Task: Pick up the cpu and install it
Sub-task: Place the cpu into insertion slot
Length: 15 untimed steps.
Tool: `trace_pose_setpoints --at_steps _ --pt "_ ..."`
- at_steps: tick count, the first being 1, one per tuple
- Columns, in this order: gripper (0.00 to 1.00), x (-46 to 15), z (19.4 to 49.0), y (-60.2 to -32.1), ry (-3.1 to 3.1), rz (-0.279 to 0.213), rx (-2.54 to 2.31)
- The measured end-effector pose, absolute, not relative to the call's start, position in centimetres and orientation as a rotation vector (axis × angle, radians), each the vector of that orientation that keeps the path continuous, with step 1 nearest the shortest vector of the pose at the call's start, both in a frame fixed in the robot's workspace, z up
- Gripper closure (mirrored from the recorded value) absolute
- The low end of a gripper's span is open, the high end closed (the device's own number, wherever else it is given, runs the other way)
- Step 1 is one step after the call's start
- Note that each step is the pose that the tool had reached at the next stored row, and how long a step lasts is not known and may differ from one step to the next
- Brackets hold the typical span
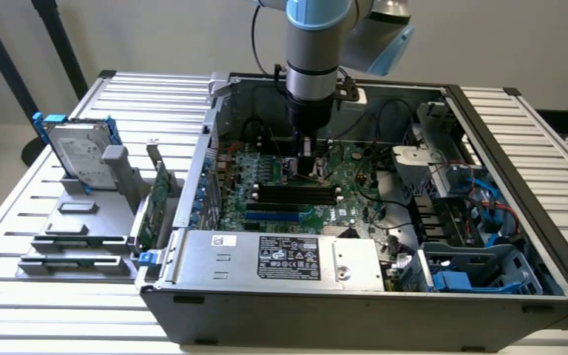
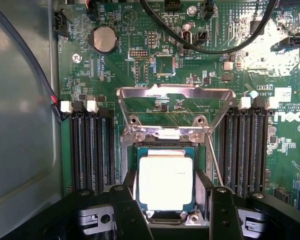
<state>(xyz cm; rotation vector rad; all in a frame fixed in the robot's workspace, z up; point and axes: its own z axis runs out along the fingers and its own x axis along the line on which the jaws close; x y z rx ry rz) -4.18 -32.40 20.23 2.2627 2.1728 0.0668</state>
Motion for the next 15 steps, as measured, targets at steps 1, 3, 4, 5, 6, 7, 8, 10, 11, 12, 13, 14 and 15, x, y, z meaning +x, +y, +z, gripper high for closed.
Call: trace_pose_setpoints --at_steps 1,3,4,5,6,7,8,10,11,12,13,14,15 --pt "0.45 -4.16 20.23 -32.4 2.172 0.065 2.263" --pt "0.45 -4.14 20.22 -32.4 2.172 0.062 2.263" --pt "0.45 -4.13 20.22 -32.4 2.172 0.061 2.263" --pt "0.45 -4.11 20.2 -32.41 2.172 0.06 2.263" --pt "0.45 -4.1 20.19 -32.41 2.172 0.06 2.263" --pt "0.45 -4.1 20.18 -32.41 2.172 0.06 2.263" --pt "0.45 -4.1 20.16 -32.41 2.172 0.06 2.263" --pt "0.45 -4.09 20.12 -32.41 2.172 0.06 2.263" --pt "0.45 -4.09 20.1 -32.42 2.172 0.06 2.263" --pt "0.45 -4.09 20.08 -32.42 2.172 0.06 2.263" --pt "0.45 -4.09 20.06 -32.42 2.172 0.06 2.263" --pt "0.45 -4.09 20.04 -32.42 2.172 0.059 2.263" --pt "0.45 -4.09 20.02 -32.42 2.172 0.06 2.263"
